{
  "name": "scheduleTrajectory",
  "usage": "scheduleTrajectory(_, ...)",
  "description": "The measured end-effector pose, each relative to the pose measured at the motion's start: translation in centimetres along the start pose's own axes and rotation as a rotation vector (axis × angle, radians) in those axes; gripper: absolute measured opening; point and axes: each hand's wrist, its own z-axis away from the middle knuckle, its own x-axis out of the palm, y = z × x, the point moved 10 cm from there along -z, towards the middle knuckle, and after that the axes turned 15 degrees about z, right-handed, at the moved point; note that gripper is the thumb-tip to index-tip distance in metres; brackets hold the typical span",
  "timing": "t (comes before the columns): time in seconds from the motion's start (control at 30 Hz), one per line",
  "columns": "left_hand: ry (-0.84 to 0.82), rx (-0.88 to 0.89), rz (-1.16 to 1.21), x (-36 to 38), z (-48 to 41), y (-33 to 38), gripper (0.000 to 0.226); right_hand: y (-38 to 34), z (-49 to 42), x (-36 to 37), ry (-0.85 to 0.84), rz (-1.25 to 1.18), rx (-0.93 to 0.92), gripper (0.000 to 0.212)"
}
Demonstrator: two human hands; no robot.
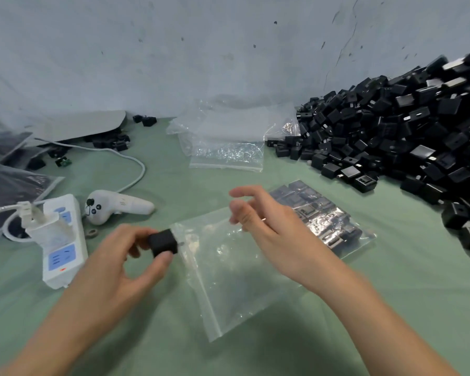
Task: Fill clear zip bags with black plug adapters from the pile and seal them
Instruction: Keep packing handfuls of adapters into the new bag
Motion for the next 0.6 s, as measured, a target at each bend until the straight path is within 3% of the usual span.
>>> scheduleTrajectory(0.13, -0.126, -0.06, -0.136, 1.0, 0.9, -2.5, 0.033, 1.6, 0.1, -1.5, 0.105, 0.211, 0.015, 0.05)
scheduleTrajectory(0.3, -0.174, 0.002, -0.117, 5.4, 0.5, -0.1, 0.045, -0.7, 1.0, 1.6, 0.054, 0.507, -0.182, 0.035)
scheduleTrajectory(0.47, -0.316, 0.061, -0.204, 9.0, -0.3, 1.7, 0.055, -0.8, 1.0, 3.7, -0.075, 0.683, -0.284, 0.072)
scheduleTrajectory(0.6, -0.406, 0.117, -0.121, 9.1, -0.1, 2.5, 0.052, 0.2, 0.2, 0.9, 0.066, 0.65, -0.25, 0.063)
